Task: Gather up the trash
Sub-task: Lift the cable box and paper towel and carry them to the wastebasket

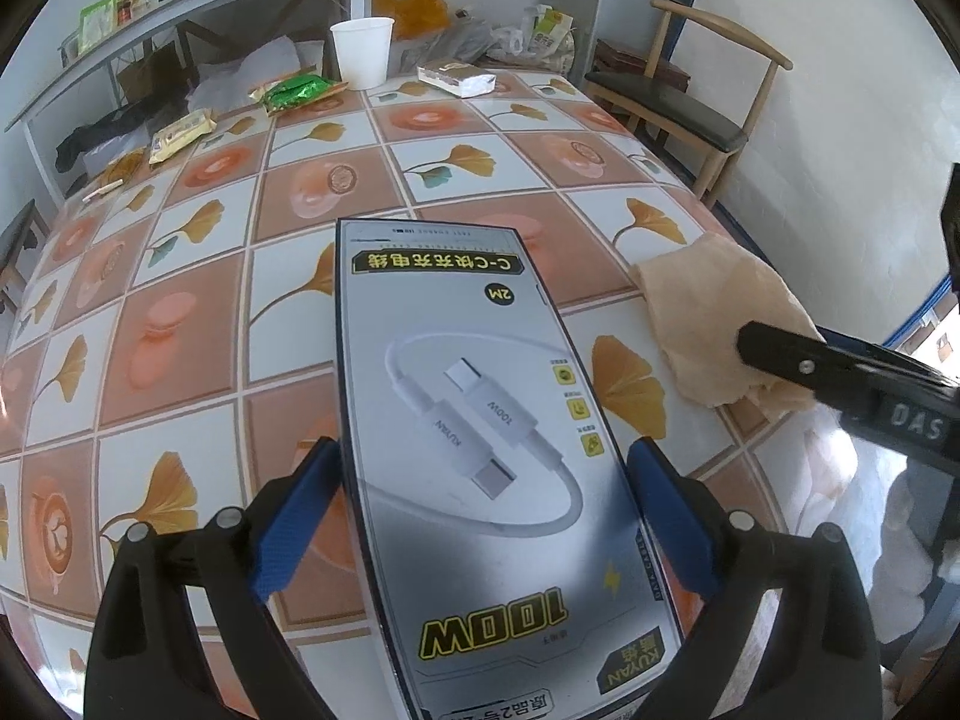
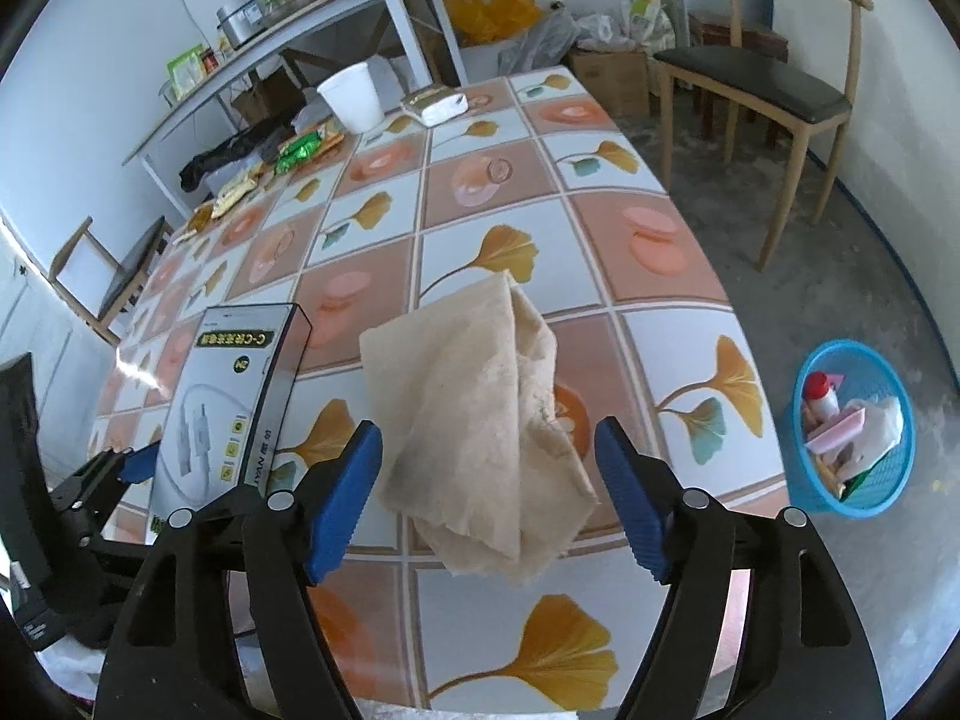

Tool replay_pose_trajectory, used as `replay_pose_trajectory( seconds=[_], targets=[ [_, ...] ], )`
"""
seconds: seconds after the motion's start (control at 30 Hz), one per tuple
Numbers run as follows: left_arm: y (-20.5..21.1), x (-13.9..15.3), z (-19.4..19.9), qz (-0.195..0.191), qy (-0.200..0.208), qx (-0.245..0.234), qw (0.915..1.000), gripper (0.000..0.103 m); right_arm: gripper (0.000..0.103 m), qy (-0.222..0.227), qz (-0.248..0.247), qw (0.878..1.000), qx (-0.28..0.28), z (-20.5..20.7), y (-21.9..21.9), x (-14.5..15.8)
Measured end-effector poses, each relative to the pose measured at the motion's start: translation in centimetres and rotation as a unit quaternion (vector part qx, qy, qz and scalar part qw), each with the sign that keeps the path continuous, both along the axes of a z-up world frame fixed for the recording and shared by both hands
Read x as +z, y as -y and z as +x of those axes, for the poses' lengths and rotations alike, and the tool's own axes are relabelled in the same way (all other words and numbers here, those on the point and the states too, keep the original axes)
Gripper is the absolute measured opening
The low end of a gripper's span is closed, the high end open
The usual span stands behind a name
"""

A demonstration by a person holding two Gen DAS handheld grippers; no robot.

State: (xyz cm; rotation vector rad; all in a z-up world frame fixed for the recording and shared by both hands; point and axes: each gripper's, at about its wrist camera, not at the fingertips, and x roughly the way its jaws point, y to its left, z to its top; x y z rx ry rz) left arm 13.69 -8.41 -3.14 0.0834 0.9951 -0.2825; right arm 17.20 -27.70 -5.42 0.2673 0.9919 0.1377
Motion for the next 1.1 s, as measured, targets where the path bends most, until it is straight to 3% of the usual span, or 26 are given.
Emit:
replay_pose_trajectory(
  seconds=[0.1, 0.4, 0.6, 0.67, 0.77, 1.1],
  targets=[
    [0.0, 0.0, -0.1, 0.001, 0.001, 0.000, 1.0000, 0.093, 0.069, -0.003, -0.014, 1.000, 0.002, 0.2, -0.5, -0.3],
    [0.1, 0.2, -0.4, 0.004, 0.007, -0.002, 1.0000, 0.093, 0.050, -0.003, -0.068, 0.998, 0.005, 0.3, -1.7, -0.7],
    [0.1, 0.4, -0.6, 0.006, 0.013, -0.002, 0.9999, 0.093, 0.029, -0.002, -0.083, 0.997, 0.000, 0.2, -1.8, -0.7],
    [0.1, 0.5, -0.7, 0.006, 0.014, 0.000, 0.9999, 0.093, 0.015, -0.004, -0.079, 0.997, -0.004, 0.2, -1.5, -0.6],
    [-0.1, 0.6, -0.8, 0.007, 0.018, 0.002, 0.9998, 0.093, 0.007, -0.005, -0.067, 0.998, -0.014, 0.2, -1.0, -0.5],
    [-0.4, 1.2, -1.1, 0.003, 0.029, 0.004, 0.9996, 0.093, 0.004, 0.011, -0.047, 0.998, -0.030, -0.5, -0.2, 0.6]
  ],
)
